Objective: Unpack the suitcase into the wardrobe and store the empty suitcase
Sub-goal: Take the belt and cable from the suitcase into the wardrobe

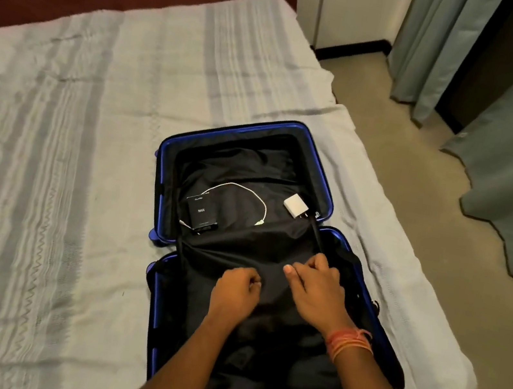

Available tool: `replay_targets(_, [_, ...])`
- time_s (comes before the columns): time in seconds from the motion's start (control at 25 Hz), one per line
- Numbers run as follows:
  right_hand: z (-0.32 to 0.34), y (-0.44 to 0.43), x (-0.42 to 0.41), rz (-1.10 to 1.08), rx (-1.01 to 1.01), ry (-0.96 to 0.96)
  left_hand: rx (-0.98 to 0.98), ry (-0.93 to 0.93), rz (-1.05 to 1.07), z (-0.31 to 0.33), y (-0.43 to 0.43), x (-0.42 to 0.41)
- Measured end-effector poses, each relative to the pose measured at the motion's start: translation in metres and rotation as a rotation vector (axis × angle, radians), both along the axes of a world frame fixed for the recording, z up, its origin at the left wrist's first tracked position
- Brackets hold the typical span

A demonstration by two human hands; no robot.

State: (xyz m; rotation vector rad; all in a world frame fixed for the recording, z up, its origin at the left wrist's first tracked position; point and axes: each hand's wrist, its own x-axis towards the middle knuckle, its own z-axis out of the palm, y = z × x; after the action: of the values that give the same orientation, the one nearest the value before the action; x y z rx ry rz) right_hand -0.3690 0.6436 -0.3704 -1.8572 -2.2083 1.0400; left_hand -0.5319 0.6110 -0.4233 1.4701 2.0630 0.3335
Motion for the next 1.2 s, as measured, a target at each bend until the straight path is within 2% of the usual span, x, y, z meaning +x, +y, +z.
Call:
replay_targets(0.24, [-0.027, 0.045, -0.065, -0.003, -0.117, -0.123, -0.072, -0.027, 0.081, -0.024, 0.040, -0.062])
replay_targets(0.36, [-0.044, 0.066, -0.088, -0.001, -0.152, -0.078, -0.101, -0.028, 0.113, -0.039, 0.062, -0.088])
replay_targets(0.56, [-0.078, 0.100, -0.112, -0.022, -0.063, 0.018, -0.093, -0.008, 0.224, -0.067, 0.114, -0.120])
replay_targets(0.72, [-0.114, 0.123, -0.120, 0.037, -0.090, 0.073, -0.162, 0.027, 0.447, -0.095, 0.151, -0.132])
replay_targets(0.92, [-0.131, 0.143, -0.118, 0.034, -0.130, 0.158, -0.342, -0.146, 0.906, -0.132, 0.186, -0.137])
replay_targets(1.2, [-0.149, 0.169, -0.121, 0.107, -0.135, 0.199, -0.331, -0.044, 0.986, -0.161, 0.206, -0.133])
